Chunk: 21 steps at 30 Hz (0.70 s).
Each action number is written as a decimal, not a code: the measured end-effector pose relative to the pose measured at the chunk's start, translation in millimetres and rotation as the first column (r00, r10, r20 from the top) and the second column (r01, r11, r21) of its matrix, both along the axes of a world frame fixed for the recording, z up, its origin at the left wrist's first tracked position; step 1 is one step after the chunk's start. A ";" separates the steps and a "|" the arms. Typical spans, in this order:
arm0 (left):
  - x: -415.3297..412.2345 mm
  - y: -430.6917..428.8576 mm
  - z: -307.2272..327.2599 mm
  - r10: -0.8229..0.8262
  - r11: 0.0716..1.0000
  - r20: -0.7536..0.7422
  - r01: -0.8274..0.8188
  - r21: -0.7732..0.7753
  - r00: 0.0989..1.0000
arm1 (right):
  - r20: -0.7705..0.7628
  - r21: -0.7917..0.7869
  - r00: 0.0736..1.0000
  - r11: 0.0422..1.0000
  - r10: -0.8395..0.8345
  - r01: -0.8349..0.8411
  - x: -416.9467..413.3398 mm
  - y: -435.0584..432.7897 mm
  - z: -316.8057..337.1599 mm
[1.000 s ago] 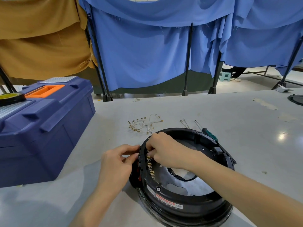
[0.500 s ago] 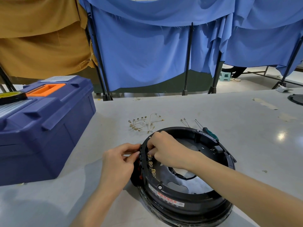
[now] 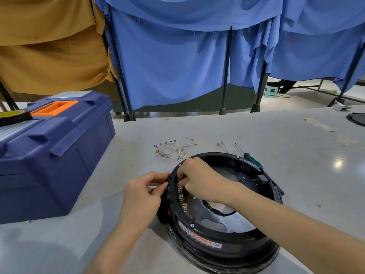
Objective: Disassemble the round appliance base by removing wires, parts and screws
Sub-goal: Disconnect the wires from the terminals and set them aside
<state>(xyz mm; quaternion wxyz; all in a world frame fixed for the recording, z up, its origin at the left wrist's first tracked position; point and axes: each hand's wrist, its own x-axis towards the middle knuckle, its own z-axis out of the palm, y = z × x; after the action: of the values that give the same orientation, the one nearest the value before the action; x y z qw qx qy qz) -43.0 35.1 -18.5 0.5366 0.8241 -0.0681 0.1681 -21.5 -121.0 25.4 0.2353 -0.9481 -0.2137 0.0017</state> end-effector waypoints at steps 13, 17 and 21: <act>-14.8 -15.9 24.3 0.150 0.989 -0.073 -0.150 0.010 0.986 | 0.033 0.043 0.937 0.937 -0.347 0.346 6.9 -99.8 22.4; -17.8 -21.7 26.8 0.203 0.979 -0.046 -0.202 0.031 0.978 | -0.035 0.146 0.940 0.929 -0.338 0.339 6.7 -99.2 11.0; -16.5 -21.1 28.6 0.265 0.957 -0.003 -0.263 0.126 0.964 | -0.072 0.228 0.931 0.903 -0.358 0.365 10.6 -95.0 9.3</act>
<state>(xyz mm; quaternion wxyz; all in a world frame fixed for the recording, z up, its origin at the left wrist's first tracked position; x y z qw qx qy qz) -59.5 14.1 10.0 0.4578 0.8592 0.0375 0.2256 -10.9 -216.0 34.8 0.3460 -0.9362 -0.0297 -0.0541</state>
